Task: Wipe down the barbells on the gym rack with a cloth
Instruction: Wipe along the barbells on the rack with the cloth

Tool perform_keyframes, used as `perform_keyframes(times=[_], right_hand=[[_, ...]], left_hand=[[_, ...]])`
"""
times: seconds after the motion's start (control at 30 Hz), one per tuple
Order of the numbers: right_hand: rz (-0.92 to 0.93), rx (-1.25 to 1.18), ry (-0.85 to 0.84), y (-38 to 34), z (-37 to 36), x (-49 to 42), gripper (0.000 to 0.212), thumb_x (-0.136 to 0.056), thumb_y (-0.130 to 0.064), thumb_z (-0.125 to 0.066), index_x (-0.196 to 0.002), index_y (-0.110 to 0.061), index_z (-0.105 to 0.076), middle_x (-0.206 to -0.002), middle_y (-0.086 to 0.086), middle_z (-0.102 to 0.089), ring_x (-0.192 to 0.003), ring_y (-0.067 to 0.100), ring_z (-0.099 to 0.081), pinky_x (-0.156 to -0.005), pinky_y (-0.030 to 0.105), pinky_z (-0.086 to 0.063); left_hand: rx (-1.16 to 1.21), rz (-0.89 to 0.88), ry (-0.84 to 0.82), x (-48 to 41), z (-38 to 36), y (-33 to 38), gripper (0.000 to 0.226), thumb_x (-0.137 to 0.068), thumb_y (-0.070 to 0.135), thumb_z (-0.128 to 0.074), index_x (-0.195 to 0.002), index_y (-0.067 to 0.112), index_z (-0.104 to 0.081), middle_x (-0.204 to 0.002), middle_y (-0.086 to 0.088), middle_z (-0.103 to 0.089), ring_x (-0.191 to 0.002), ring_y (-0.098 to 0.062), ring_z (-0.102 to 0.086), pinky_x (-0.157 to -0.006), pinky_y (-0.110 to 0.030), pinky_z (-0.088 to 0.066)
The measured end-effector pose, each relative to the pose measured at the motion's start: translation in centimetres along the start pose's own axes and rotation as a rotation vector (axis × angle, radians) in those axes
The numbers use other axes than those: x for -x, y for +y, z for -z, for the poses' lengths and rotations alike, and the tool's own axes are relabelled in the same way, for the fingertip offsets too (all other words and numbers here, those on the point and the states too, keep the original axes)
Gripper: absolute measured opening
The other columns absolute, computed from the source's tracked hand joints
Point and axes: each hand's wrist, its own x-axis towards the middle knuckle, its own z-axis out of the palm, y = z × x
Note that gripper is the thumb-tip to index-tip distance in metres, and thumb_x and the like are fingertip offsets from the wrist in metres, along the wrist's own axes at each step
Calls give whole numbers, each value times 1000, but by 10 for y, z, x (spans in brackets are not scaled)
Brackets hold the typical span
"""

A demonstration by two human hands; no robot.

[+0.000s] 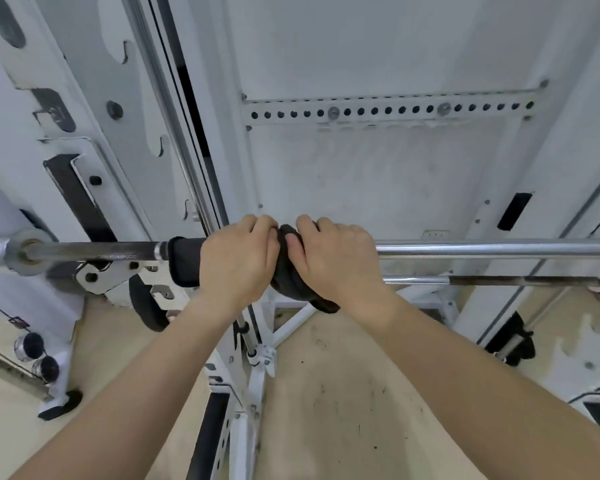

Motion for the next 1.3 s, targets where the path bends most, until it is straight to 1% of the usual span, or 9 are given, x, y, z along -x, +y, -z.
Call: perform_keyframes(times=[0.23, 0.37, 0.5, 0.63, 0.8, 0.97, 1.03, 1.17, 1.3], right_hand=[[-74, 89, -19, 166, 28, 58, 38, -101, -39, -35, -83, -14, -56, -60, 3, -52, -48, 28, -46, -51, 32, -28], [-133, 117, -55, 266, 45, 89, 37, -101, -36, -33, -82, -13, -55, -61, 3, -52, -51, 30, -48, -52, 36, -33], [-155, 138, -73, 373, 72, 124, 37, -101, -36, -32, -87, -13, -58, -68, 4, -59, -59, 30, -54, -57, 33, -28], [-114, 124, -103, 440, 88, 144, 36, -100, -35, -34, -90, -12, -59, -71, 5, -61, -62, 30, -56, -60, 32, -27], [-216, 69, -42, 481, 94, 160, 38, -99, -34, -32, -88, -10, -59, -71, 6, -60, -64, 30, -54, -64, 37, -37], [-389, 101, 3, 424, 71, 141, 28, -95, -28, -42, -83, -13, -61, -68, 5, -60, -63, 31, -53, -68, 40, -39], [-383, 110, 34, 413, 64, 137, 27, -95, -27, -45, -81, -13, -63, -66, 4, -59, -62, 29, -53, -67, 39, -40], [-225, 102, 30, 437, 67, 147, 31, -99, -31, -41, -86, -15, -64, -68, 2, -59, -62, 27, -55, -64, 40, -42], [-175, 90, 24, 475, 77, 156, 29, -96, -31, -43, -83, -13, -62, -65, 2, -58, -58, 26, -55, -59, 38, -40]], left_hand=[[-19, -106, 32, -17, -16, 106, 41, -104, 35, -24, -100, 19, -61, -78, 1, -60, -58, -25, -55, -49, -35, -41], [-78, -202, 37, -34, -36, 212, 35, -104, 32, -31, -93, 17, -60, -68, 0, -54, -50, -24, -47, -46, -32, -30], [-66, -284, 56, -58, -57, 333, 31, -103, 30, -38, -81, 14, -54, -60, -2, -49, -45, -24, -34, -44, -32, -20], [-9, -301, 61, -78, -69, 432, 29, -100, 31, -42, -80, 14, -55, -59, -4, -51, -45, -22, -28, -44, -31, -18], [-35, -321, -5, -87, -65, 451, 22, -92, 25, -57, -72, 14, -55, -52, -1, -46, -38, -21, -33, -42, -25, -18], [-102, -227, -40, -79, -60, 386, 28, -95, 29, -37, -72, 17, -48, -52, 1, -44, -41, -24, -34, -42, -25, -20], [-91, -206, -31, -79, -61, 379, 32, -96, 32, -32, -71, 17, -46, -51, 1, -43, -40, -25, -36, -42, -25, -23], [-88, -312, -38, -89, -67, 420, 30, -89, 17, -55, -64, 14, -39, -44, -1, -35, -35, -18, -26, -44, -20, -14], [-34, -313, -9, -99, -76, 481, 29, -93, 21, -33, -65, 15, -33, -47, 0, -26, -39, -14, -9, -45, -22, -7]])
